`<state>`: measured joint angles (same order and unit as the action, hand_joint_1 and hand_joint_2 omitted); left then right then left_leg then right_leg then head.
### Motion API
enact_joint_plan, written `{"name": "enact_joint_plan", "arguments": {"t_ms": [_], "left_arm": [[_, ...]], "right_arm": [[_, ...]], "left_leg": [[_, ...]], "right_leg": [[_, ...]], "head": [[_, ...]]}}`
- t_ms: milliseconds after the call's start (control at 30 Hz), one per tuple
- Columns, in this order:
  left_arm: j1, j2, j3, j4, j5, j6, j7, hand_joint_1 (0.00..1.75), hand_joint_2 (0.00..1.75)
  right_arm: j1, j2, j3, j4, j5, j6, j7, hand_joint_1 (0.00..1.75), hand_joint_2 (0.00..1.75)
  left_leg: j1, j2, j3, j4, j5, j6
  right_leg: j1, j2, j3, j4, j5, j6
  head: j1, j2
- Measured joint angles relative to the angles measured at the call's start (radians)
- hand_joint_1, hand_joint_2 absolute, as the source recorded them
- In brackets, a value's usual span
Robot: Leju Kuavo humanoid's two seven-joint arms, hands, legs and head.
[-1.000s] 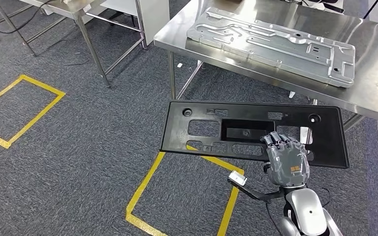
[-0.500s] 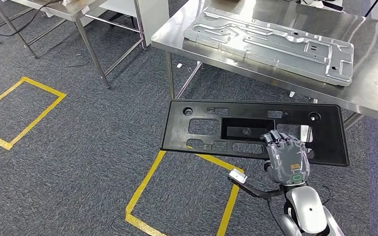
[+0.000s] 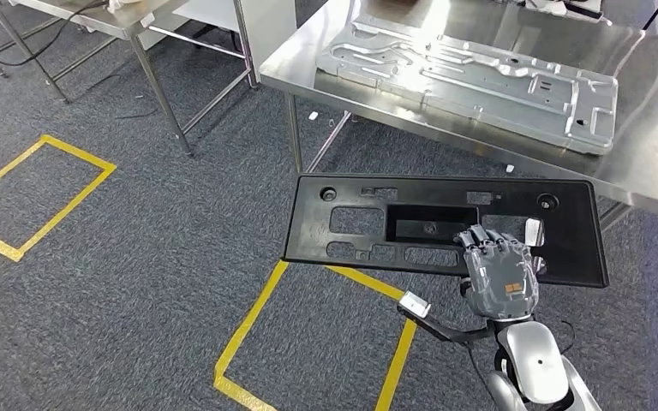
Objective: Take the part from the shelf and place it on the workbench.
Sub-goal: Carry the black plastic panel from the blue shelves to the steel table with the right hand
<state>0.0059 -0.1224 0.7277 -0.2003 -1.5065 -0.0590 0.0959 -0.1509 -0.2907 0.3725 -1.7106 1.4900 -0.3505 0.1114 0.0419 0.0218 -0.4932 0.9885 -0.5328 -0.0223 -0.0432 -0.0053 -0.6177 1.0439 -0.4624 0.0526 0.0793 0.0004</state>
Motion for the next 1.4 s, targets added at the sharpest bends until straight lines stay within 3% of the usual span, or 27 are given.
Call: {"name": "enact_joint_plan", "arguments": {"t_ms": [33, 100, 133, 233, 267, 300, 333, 400, 433, 500, 533, 600, 667, 733, 767, 800, 833, 900, 933, 1000, 1100, 1167, 1267, 1300, 1333, 1367, 1400], "left_arm": [[-0.002, 0.0, 0.0, 0.0, -0.001, 0.003, -0.002, 0.0, 1.75], [-0.004, -0.001, 0.002, 0.0, -0.003, 0.01, -0.006, 0.0, 1.75], [-0.005, -0.001, 0.003, 0.0, -0.003, 0.013, -0.008, 0.0, 1.75], [-0.006, -0.002, 0.006, 0.0, -0.003, 0.017, -0.021, 0.0, 1.75], [-0.008, -0.003, 0.006, 0.0, -0.003, 0.018, -0.026, 0.0, 1.75], [-0.01, -0.004, 0.007, 0.0, -0.003, 0.018, -0.029, 0.0, 1.75], [-0.012, -0.005, 0.007, 0.0, -0.003, 0.019, -0.029, 0.0, 1.75], [-0.008, -0.004, 0.009, 0.0, -0.004, 0.02, -0.025, 0.0, 1.75], [-0.005, -0.002, 0.012, 0.0, -0.005, 0.02, -0.023, 0.0, 1.75], [-0.001, 0.0, 0.018, 0.0, -0.006, 0.02, -0.022, 0.0, 1.75], [0.0, 0.001, 0.02, 0.0, -0.006, 0.02, -0.021, 0.0, 1.75], [0.0, 0.001, 0.023, 0.0, -0.007, 0.02, -0.02, 0.0, 1.75], [0.002, 0.0, 0.024, 0.0, -0.008, 0.02, -0.019, 0.0, 1.75], [0.004, 0.0, 0.025, 0.0, -0.01, 0.02, -0.02, 0.0, 1.75], [0.004, -0.001, 0.025, 0.0, -0.01, 0.02, -0.02, 0.0, 1.75], [0.004, -0.001, 0.025, 0.0, -0.01, 0.02, -0.021, 0.0, 1.75], [0.005, -0.002, 0.025, 0.0, -0.01, 0.019, -0.021, 0.0, 1.75], [0.006, -0.003, 0.026, 0.0, -0.01, 0.019, -0.022, 0.0, 1.75], [0.006, -0.003, 0.026, 0.0, -0.01, 0.019, -0.022, 0.0, 1.75], [0.005, -0.003, 0.027, 0.0, -0.01, 0.018, -0.022, 0.0, 1.75], [0.001, -0.003, 0.027, 0.0, -0.011, 0.018, -0.023, 0.0, 1.75], [-0.001, -0.003, 0.028, 0.0, -0.011, 0.017, -0.025, 0.0, 1.75], [-0.001, -0.004, 0.03, 0.0, -0.011, 0.017, -0.031, 0.0, 1.75], [-0.002, -0.004, 0.031, 0.0, -0.011, 0.017, -0.034, 0.0, 1.75], [-0.003, -0.004, 0.032, 0.0, -0.011, 0.017, -0.037, 0.0, 1.75], [-0.004, -0.004, 0.032, 0.0, -0.011, 0.017, -0.038, 0.0, 1.75], [-0.004, -0.004, 0.032, 0.0, -0.012, 0.017, -0.037, 0.0, 1.75]], "right_arm": [[0.001, 0.0, 0.0, 0.0, 0.003, 0.0, 0.002, 1.75, 1.75], [0.001, 0.0, 0.001, 0.0, 0.008, -0.001, 0.006, 1.75, 1.75], [0.001, 0.0, 0.001, -0.001, 0.01, -0.002, 0.007, 1.75, 1.75], [0.0, 0.0, 0.001, -0.002, 0.011, -0.002, 0.01, 1.75, 1.75], [0.001, 0.0, 0.001, -0.002, 0.011, -0.002, 0.011, 1.75, 1.75], [0.002, 0.0, 0.001, -0.002, 0.011, -0.002, 0.01, 1.75, 1.75], [0.003, 0.0, 0.001, -0.002, 0.011, -0.002, 0.01, 1.75, 1.75], [0.003, 0.0, 0.001, -0.002, 0.012, -0.001, 0.01, 1.75, 1.75], [0.002, 0.0, 0.0, -0.001, 0.012, -0.001, 0.01, 1.75, 1.75], [0.003, 0.0, -0.001, 0.0, 0.012, -0.002, 0.01, 1.75, 1.75], [0.004, -0.001, -0.003, 0.0, 0.012, -0.002, 0.01, 1.75, 1.75], [0.006, -0.002, -0.006, -0.001, 0.01, -0.001, 0.01, 1.75, 1.75], [0.002, -0.003, -0.008, -0.003, 0.008, 0.0, 0.009, 1.75, 1.75], [-0.001, -0.003, -0.01, -0.004, 0.006, 0.001, 0.008, 1.75, 1.75], [-0.001, -0.004, -0.011, -0.004, 0.005, 0.001, 0.009, 1.75, 1.75], [0.001, -0.005, -0.011, -0.004, 0.005, 0.001, 0.008, 1.75, 1.75], [0.002, -0.005, -0.012, -0.004, 0.005, 0.002, 0.008, 1.75, 1.75], [0.002, -0.006, -0.012, -0.004, 0.005, 0.002, 0.007, 1.75, 1.75], [0.002, -0.006, -0.013, -0.003, 0.005, 0.002, 0.008, 1.75, 1.75], [0.002, -0.008, -0.015, -0.002, 0.005, 0.002, 0.007, 1.75, 1.75], [0.003, -0.008, -0.016, -0.003, 0.005, 0.002, 0.008, 1.75, 1.75], [0.002, -0.006, -0.016, -0.006, 0.004, 0.002, 0.008, 1.75, 1.75], [0.002, 0.006, -0.016, -0.007, 0.002, 0.0, 0.013, 1.75, 1.75], [0.004, 0.012, -0.015, -0.006, 0.001, 0.0, 0.015, 1.75, 1.75], [0.005, 0.017, -0.014, -0.006, 0.001, -0.001, 0.018, 1.75, 1.75], [0.005, 0.023, -0.014, -0.005, 0.0, -0.002, 0.021, 1.75, 1.75], [0.005, 0.028, -0.012, -0.005, 0.0, -0.003, 0.023, 1.75, 1.75]], "left_leg": [[0.001, 0.001, 0.003, 0.0, -0.004, -0.004], [0.005, 0.0, 0.006, 0.012, -0.018, -0.01], [0.006, -0.002, -0.007, 0.044, -0.035, -0.011], [-0.003, -0.009, -0.124, 0.249, -0.11, -0.001], [-0.009, -0.01, -0.161, 0.302, -0.116, 0.005], [-0.015, -0.01, -0.18, 0.32, -0.101, 0.014], [-0.023, -0.011, -0.183, 0.3, -0.066, 0.026], [-0.039, -0.016, -0.151, 0.188, 0.026, 0.061], [-0.046, -0.02, -0.135, 0.137, 0.057, 0.078], [-0.057, -0.024, -0.111, 0.076, 0.069, 0.101], [-0.06, -0.023, -0.103, 0.056, 0.067, 0.103], [-0.054, -0.022, -0.074, 0.014, 0.063, 0.102], [-0.047, -0.021, -0.044, -0.013, 0.063, 0.099], [-0.047, -0.022, -0.03, -0.019, 0.055, 0.098], [-0.047, -0.022, -0.024, -0.019, 0.048, 0.096], [-0.046, -0.022, -0.016, -0.018, 0.041, 0.093], [-0.045, -0.022, -0.005, -0.018, 0.032, 0.089], [-0.041, -0.021, 0.021, -0.016, 0.011, 0.078], [-0.039, -0.02, 0.03, -0.013, 0.0, 0.071], [-0.038, -0.018, 0.035, -0.01, -0.016, 0.056], [-0.038, -0.016, 0.046, -0.002, -0.03, 0.04], [-0.036, -0.017, 0.024, 0.063, -0.049, 0.032], [-0.032, -0.018, -0.103, 0.252, -0.108, 0.023], [-0.032, -0.018, -0.138, 0.286, -0.12, 0.021], [-0.032, -0.018, -0.159, 0.289, -0.116, 0.021], [-0.032, -0.018, -0.162, 0.26, -0.092, 0.023], [-0.032, -0.018, -0.156, 0.205, -0.045, 0.027]], "right_leg": [[0.0, 0.003, -0.001, 0.004, -0.005, -0.017], [0.003, 0.006, 0.005, 0.007, -0.015, -0.038], [0.004, 0.008, 0.01, 0.006, -0.019, -0.047], [0.015, 0.009, 0.027, 0.004, -0.033, -0.065], [0.021, 0.01, 0.034, 0.004, -0.039, -0.069], [0.027, 0.011, 0.043, 0.003, -0.045, -0.071], [0.032, 0.014, 0.053, 0.003, -0.053, -0.073], [0.04, 0.02, 0.072, 0.0, -0.066, -0.076], [0.043, 0.023, 0.079, -0.003, -0.071, -0.074], [0.04, 0.027, 0.084, -0.009, -0.071, -0.065], [0.04, 0.028, 0.086, -0.01, -0.066, -0.058], [0.039, 0.024, 0.086, -0.004, -0.063, -0.048], [0.038, 0.018, 0.061, 0.049, -0.089, -0.04], [0.032, 0.015, -0.009, 0.162, -0.137, -0.03], [0.029, 0.015, -0.047, 0.211, -0.15, -0.024], [0.026, 0.014, -0.072, 0.231, -0.144, -0.019], [0.023, 0.012, -0.08, 0.216, -0.116, -0.016], [0.018, 0.006, -0.05, 0.104, -0.024, -0.011], [0.019, 0.003, -0.035, 0.051, 0.005, -0.012], [0.028, -0.002, -0.021, -0.004, 0.022, -0.027], [0.031, 0.003, -0.008, -0.013, 0.008, -0.058], [0.028, 0.006, 0.015, -0.017, -0.005, -0.073], [0.029, 0.007, 0.047, -0.019, -0.031, -0.082], [0.03, 0.008, 0.06, -0.019, -0.042, -0.081], [0.03, 0.009, 0.075, -0.019, -0.054, -0.081], [0.03, 0.011, 0.091, -0.019, -0.065, -0.079], [0.03, 0.012, 0.108, -0.019, -0.078, -0.077]], "head": [[-0.003, 0.0], [-0.006, 0.0], [-0.006, 0.0], [-0.007, 0.0], [-0.007, 0.0], [-0.007, 0.0], [-0.007, 0.0], [-0.006, 0.0], [-0.005, 0.0], [-0.007, 0.0], [-0.008, 0.0], [-0.009, 0.0], [-0.008, 0.0], [-0.007, 0.0], [-0.007, 0.0], [-0.007, 0.0], [-0.007, 0.0], [-0.006, 0.0], [-0.006, 0.0], [-0.005, 0.0], [-0.005, 0.0], [-0.007, 0.0], [-0.01, 0.0], [-0.01, 0.0], [-0.01, 0.0], [-0.01, 0.0], [-0.01, 0.0]]}}
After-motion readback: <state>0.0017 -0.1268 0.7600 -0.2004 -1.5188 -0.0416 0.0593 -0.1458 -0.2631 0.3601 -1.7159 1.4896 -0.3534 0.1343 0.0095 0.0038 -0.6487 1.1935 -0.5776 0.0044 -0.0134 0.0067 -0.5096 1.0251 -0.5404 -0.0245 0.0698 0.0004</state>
